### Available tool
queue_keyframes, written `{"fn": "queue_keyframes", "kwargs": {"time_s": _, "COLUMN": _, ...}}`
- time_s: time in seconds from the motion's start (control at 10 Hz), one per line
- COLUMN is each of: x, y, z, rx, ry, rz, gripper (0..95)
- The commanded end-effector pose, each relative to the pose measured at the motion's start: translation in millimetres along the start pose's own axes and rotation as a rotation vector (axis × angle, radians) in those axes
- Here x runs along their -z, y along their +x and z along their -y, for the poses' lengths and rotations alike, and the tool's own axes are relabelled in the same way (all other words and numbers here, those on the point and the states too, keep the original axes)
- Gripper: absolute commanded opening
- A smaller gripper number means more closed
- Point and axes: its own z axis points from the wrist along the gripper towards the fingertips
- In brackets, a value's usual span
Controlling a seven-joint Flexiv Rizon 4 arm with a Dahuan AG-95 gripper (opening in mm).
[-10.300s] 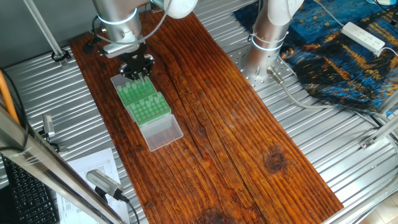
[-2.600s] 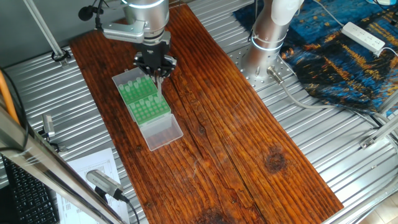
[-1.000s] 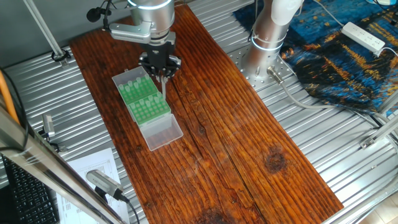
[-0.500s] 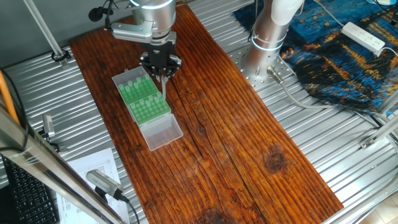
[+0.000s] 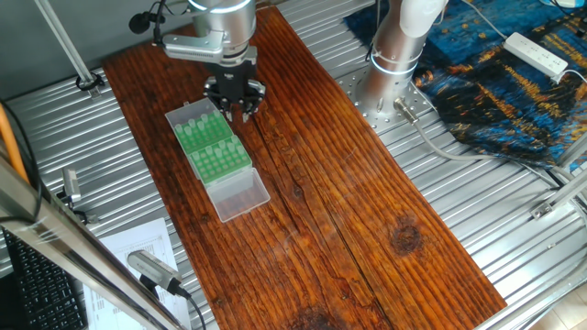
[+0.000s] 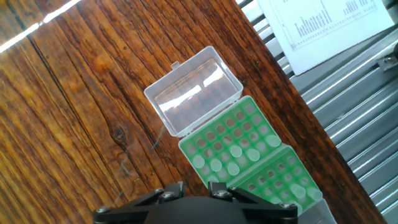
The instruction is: Transfer all large pipette tips from one holder to another
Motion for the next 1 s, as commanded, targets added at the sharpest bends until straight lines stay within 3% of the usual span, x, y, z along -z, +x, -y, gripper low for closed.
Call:
{"fn": "queue_keyframes", "kwargs": {"time_s": 0.1, "x": -2.4, "y": -1.4, "z": 7.9, "rx": 0.064, "ry": 0.000, "rz": -0.009, "gripper": 19.0}}
{"fn": "queue_keyframes", "kwargs": {"time_s": 0.3, "x": -6.7, "y": -1.2, "z": 30.0, "rx": 0.161, "ry": -0.004, "rz": -0.013, "gripper": 19.0}}
{"fn": "queue_keyframes", "kwargs": {"time_s": 0.4, "x": -8.9, "y": -2.6, "z": 46.7, "rx": 0.241, "ry": -0.001, "rz": -0.022, "gripper": 0.0}}
{"fn": "queue_keyframes", "kwargs": {"time_s": 0.7, "x": -18.1, "y": 0.0, "z": 82.6, "rx": 0.365, "ry": -0.002, "rz": -0.029, "gripper": 0.0}}
{"fn": "queue_keyframes", "kwargs": {"time_s": 1.0, "x": -31.9, "y": 14.0, "z": 100.0, "rx": 0.407, "ry": -0.009, "rz": -0.010, "gripper": 0.0}}
